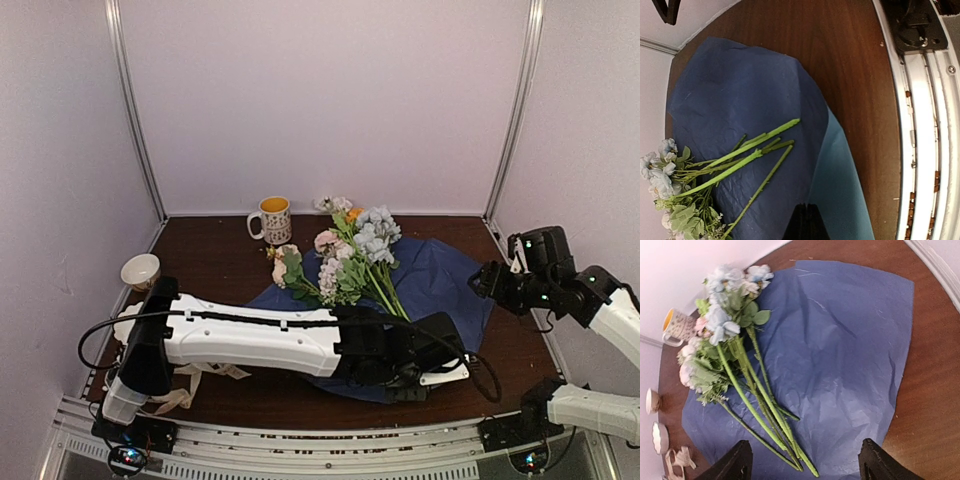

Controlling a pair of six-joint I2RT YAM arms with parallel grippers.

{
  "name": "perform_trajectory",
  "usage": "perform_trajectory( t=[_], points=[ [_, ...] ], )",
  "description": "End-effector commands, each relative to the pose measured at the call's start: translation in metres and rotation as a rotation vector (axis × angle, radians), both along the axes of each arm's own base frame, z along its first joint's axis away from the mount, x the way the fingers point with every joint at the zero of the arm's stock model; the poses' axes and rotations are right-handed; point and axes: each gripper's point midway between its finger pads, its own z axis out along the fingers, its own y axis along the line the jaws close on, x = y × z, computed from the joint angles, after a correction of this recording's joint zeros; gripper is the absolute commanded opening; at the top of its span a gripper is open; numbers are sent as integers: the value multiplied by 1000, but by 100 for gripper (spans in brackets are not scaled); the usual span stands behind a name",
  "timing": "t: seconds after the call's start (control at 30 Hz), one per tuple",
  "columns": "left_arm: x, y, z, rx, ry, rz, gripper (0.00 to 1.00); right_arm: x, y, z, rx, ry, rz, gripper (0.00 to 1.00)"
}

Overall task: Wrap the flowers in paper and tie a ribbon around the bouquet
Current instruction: Pick up the bottom corner of the flattened wrapping paper from the center of the board, then fold the bottom corner of the flattened wrapping paper at the center of the board.

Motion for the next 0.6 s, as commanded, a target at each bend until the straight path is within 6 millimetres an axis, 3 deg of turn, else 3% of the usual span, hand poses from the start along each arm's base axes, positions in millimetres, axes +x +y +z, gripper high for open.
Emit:
perform_trajectory(
  t=[0.0,0.1,0.17,0.37,0.57],
  points=[
    [40,1,34,-82,-33,26,0,1,47,22,18,-81,345,75],
    [67,8,36,-103,-31,58,0,-7,89,22,161,-82,565,75],
    [82,11,37,-125,-37,67,0,-7,99,18,205,-96,612,74],
    [125,19,35,-169,-36,116,0,-10,121,-5,322,-107,716,75],
    [145,23,28,-193,-32,132,0,-4,113,-62,259,23,655,75]
  ],
)
